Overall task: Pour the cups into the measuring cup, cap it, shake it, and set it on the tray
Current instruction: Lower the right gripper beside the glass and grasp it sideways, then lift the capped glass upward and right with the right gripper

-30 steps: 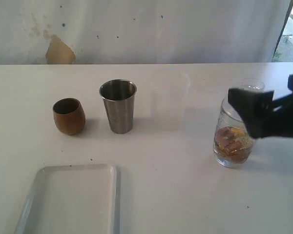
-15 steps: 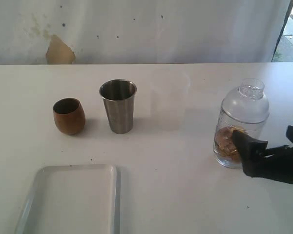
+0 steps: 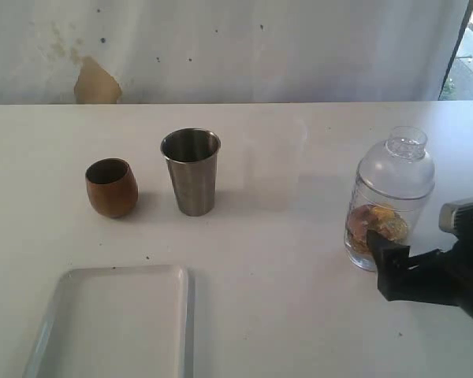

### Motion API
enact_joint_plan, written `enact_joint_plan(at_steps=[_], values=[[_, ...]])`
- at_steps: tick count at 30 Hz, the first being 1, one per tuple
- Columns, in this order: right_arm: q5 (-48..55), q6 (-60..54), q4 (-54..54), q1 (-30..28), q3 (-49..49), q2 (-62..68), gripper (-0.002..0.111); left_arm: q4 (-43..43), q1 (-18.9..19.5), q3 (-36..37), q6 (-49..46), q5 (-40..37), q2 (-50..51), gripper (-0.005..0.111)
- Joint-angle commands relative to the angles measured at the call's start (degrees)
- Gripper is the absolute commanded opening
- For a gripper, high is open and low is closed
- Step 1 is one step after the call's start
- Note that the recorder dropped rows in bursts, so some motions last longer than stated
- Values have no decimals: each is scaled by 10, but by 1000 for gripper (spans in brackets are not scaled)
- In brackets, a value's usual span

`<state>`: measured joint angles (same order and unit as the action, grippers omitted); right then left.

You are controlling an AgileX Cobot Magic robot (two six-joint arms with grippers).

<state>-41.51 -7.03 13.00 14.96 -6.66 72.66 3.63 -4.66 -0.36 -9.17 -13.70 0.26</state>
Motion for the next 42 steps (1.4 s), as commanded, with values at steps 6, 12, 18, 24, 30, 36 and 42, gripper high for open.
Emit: enact_joint_plan(at_steps=[6, 12, 18, 24, 30, 36, 42], values=[[-155, 8, -35, -2, 4, 120, 97, 6, 0, 4, 1, 1, -3, 0], [-235, 9, -36, -2, -2, 191, 97, 6, 0, 4, 1, 1, -3, 0], [-238, 12, -36, -2, -43, 243, 97, 6, 0, 4, 1, 1, -3, 0], [-255, 32, 15, -2, -86, 291, 97, 6, 0, 4, 1, 1, -3, 0], [-258, 27, 14, -2, -114, 331, 97, 6, 0, 4, 1, 1, -3, 0], [-271, 27, 14, -2, -129, 346, 97, 6, 0, 4, 1, 1, -3, 0], [-271, 27, 12, -2, -129, 346, 97, 6, 0, 4, 1, 1, -3, 0]])
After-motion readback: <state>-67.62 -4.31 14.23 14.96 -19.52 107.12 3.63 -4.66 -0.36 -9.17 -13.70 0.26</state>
